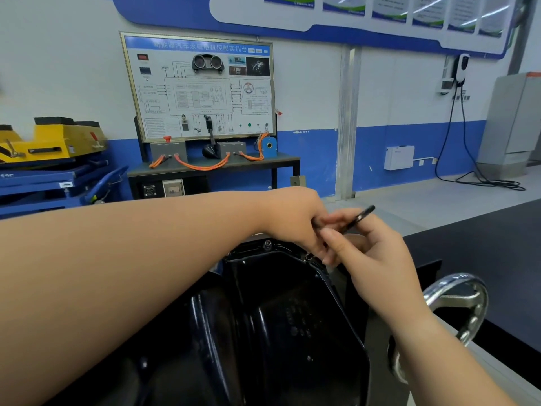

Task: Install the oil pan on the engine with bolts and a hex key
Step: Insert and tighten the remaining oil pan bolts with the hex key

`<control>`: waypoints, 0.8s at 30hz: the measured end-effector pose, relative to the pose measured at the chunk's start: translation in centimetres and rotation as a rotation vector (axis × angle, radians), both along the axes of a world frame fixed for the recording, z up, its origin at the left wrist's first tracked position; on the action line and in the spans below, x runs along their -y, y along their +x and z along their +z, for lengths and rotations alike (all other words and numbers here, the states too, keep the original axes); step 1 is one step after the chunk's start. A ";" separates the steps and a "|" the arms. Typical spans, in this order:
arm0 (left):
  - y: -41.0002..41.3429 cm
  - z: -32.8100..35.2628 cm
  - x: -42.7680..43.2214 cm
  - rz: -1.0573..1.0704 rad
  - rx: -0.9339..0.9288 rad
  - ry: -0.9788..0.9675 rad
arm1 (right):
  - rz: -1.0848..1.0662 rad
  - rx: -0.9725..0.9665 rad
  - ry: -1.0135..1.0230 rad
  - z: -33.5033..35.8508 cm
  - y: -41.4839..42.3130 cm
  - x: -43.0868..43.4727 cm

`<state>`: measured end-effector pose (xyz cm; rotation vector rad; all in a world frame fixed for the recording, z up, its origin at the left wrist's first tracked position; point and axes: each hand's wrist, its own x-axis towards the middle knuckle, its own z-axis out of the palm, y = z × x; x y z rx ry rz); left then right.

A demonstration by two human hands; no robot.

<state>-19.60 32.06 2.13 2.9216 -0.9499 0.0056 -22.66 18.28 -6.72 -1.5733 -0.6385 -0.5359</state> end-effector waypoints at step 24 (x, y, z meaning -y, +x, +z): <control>-0.1 0.0 -0.2 0.018 -0.041 -0.010 | -0.049 0.041 0.019 0.1 0.1 0.2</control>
